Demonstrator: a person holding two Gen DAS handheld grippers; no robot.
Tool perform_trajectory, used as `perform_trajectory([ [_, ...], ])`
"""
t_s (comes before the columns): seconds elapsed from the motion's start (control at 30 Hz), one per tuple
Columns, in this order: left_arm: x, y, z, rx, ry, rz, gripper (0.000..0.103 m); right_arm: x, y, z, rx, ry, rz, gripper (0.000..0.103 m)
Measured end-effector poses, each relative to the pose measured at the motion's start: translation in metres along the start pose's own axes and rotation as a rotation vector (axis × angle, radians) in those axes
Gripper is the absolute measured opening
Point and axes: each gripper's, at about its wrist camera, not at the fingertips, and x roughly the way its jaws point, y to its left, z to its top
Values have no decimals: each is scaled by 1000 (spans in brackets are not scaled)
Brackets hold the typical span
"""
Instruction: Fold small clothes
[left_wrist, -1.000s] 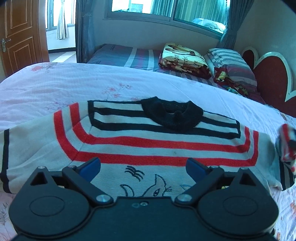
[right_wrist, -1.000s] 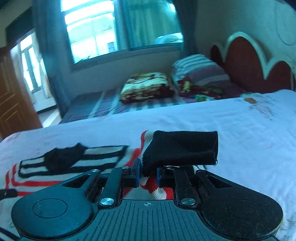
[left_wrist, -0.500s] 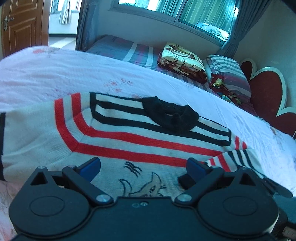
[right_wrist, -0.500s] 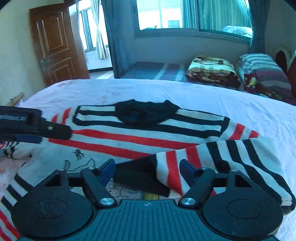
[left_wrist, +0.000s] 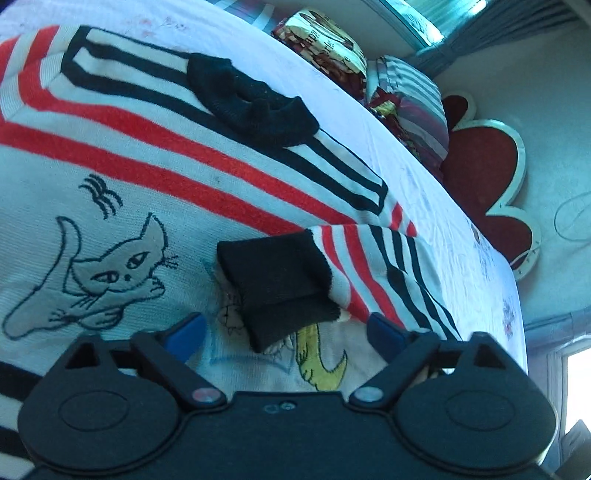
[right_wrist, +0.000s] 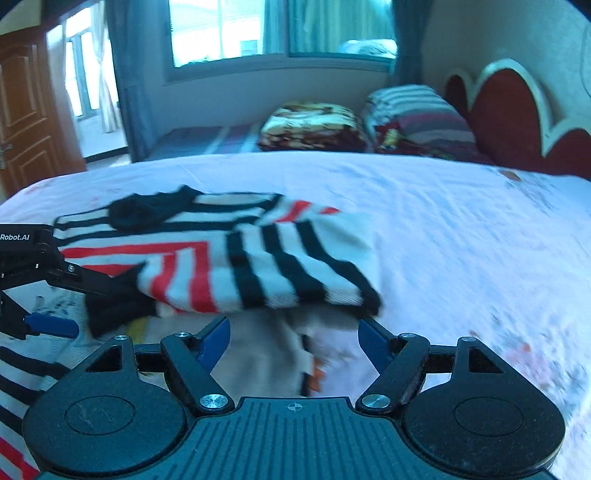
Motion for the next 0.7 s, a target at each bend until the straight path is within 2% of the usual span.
perform_trajectory([
  [0.03,3,1,0,2,-12,-1,58,0,-6,-3,13,7,-10,76],
  [0.1,5,3,0,12,-35,-19,44,5,-13,-5,46,20,-15,76],
  [0.17,7,3,1,24,-41,-21,17,5,-21,-7,83,30,-10,76],
  [0.2,6,3,1,23,-54,-23,12,7,-22,-6,92,32,-9,76],
  [0.3,-2,0,3,32,-104,-40,8,11,-22,-4,112,36,-8,76],
  [0.43,-35,-11,19,59,-232,-93,7,22,-17,2,119,36,8,76],
  [0.57,-70,-13,39,87,-355,-83,6,30,-8,8,107,24,20,75],
  [0.6,-77,-11,41,96,-387,-65,6,32,-6,10,110,24,28,67],
  [0.63,-83,-8,43,100,-414,-46,6,35,-4,11,114,35,37,36],
  [0.67,-87,-4,45,97,-432,-26,6,39,-3,13,120,49,42,21],
  [0.7,-91,1,46,87,-440,-10,6,40,-1,13,118,48,38,17],
])
